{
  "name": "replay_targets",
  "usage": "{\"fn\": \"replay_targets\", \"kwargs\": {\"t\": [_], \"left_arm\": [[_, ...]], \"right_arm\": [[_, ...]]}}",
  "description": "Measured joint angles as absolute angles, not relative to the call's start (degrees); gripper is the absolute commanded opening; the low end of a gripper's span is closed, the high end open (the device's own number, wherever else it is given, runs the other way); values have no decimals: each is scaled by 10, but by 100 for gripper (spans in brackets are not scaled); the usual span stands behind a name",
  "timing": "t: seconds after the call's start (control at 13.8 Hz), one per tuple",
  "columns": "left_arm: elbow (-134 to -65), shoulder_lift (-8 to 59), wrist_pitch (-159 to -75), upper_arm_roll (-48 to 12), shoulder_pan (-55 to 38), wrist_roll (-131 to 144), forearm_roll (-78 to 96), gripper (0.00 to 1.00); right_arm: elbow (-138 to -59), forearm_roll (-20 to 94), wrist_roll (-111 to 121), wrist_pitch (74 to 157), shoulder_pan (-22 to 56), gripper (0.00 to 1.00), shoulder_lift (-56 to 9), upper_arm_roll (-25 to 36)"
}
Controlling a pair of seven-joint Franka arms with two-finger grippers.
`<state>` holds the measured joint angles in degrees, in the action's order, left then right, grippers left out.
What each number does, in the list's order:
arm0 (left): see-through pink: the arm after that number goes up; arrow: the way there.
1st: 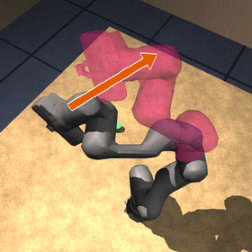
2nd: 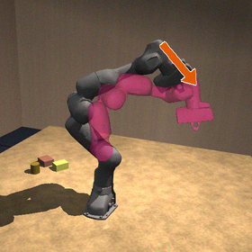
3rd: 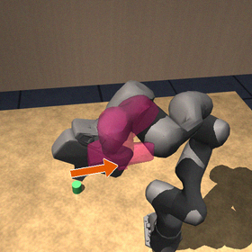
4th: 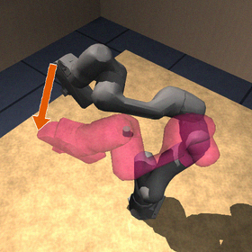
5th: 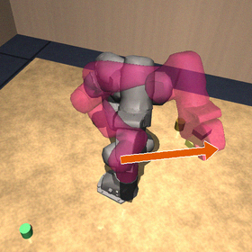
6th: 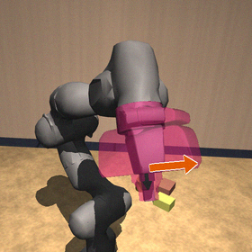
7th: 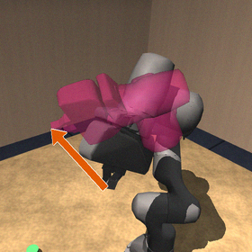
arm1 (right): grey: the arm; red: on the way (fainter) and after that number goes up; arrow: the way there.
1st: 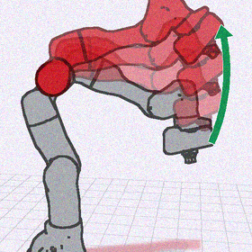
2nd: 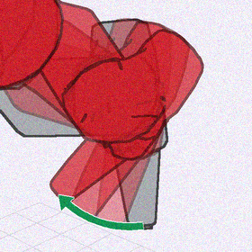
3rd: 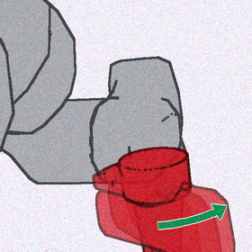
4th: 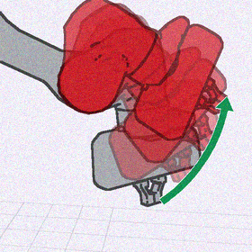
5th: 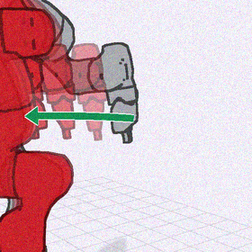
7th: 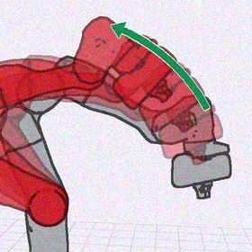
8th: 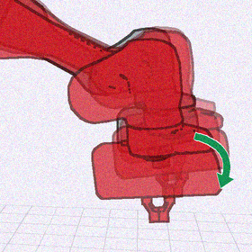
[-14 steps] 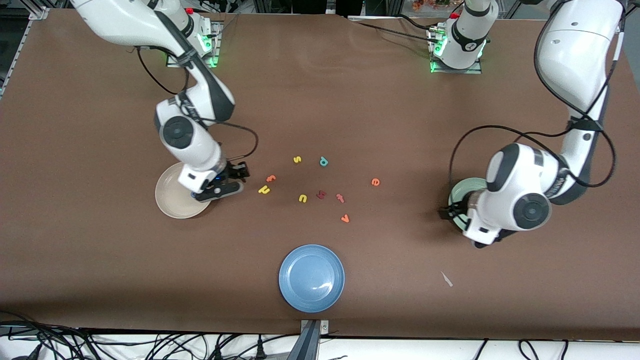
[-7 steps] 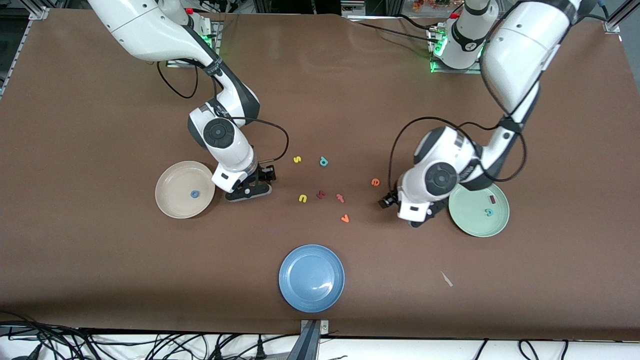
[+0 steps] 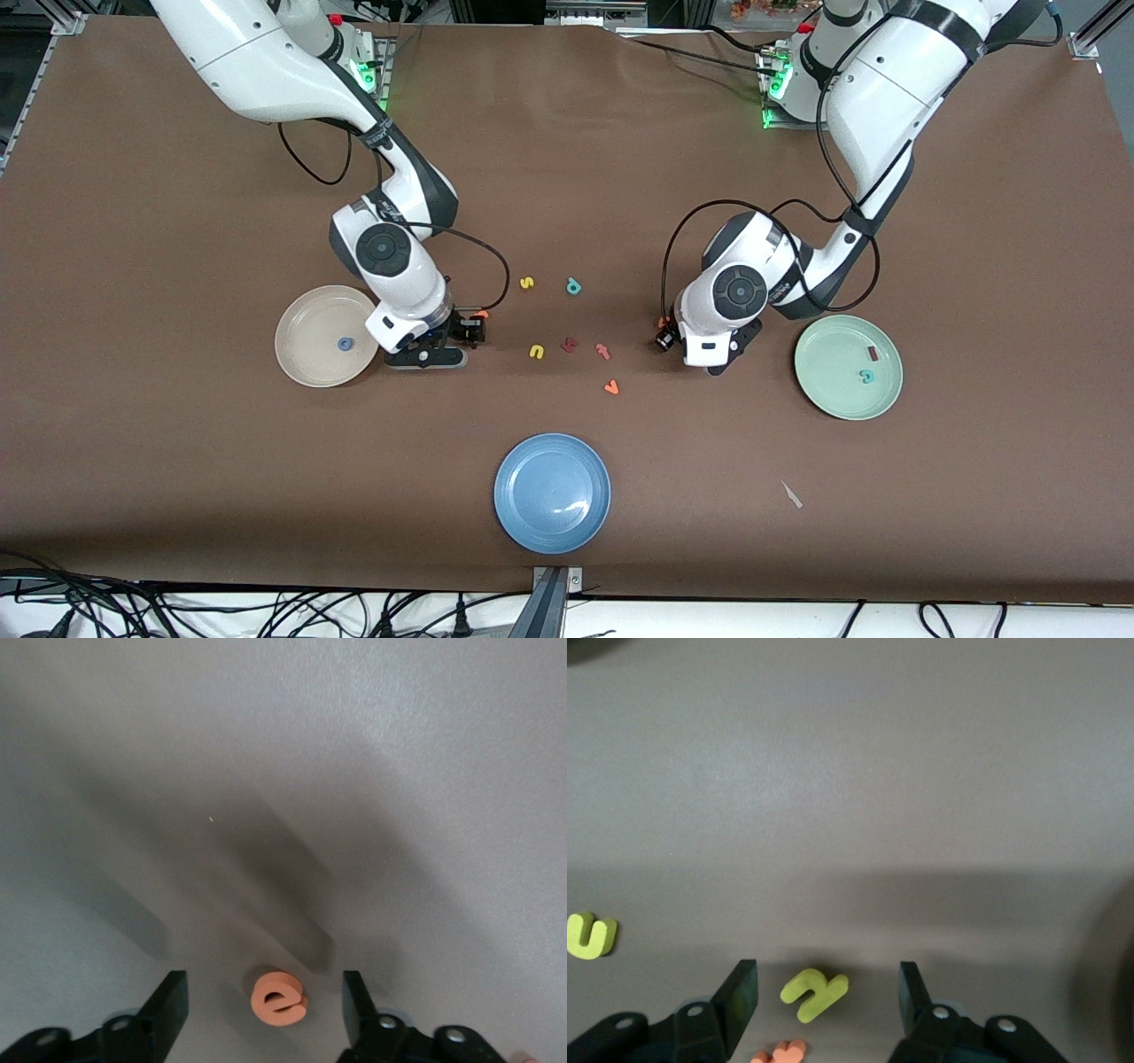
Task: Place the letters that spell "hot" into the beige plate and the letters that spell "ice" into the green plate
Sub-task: 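Grasp the orange e with the left gripper while the right gripper grasps the yellow n, then drop the e on the green plate while the right gripper drops the n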
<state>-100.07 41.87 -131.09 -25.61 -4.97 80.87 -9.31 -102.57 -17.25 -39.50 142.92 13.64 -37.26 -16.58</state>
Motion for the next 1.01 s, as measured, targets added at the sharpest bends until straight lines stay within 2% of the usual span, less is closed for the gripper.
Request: {"fn": "replay_targets", "kwargs": {"t": [0.29, 0.87, 1.01], "left_arm": [[-1013, 419, -1324, -256, -57, 851, -113, 65], [-1019, 420, -1351, -255, -62, 892, -113, 61], [-1020, 420, -1356, -255, -62, 895, -113, 55]], "right_arm": [[-1027, -202, -429, 1429, 146, 73, -386, -166], [-1028, -202, -431, 1428, 150, 73, -397, -165], [-1029, -206, -431, 1428, 150, 66, -401, -165]]}}
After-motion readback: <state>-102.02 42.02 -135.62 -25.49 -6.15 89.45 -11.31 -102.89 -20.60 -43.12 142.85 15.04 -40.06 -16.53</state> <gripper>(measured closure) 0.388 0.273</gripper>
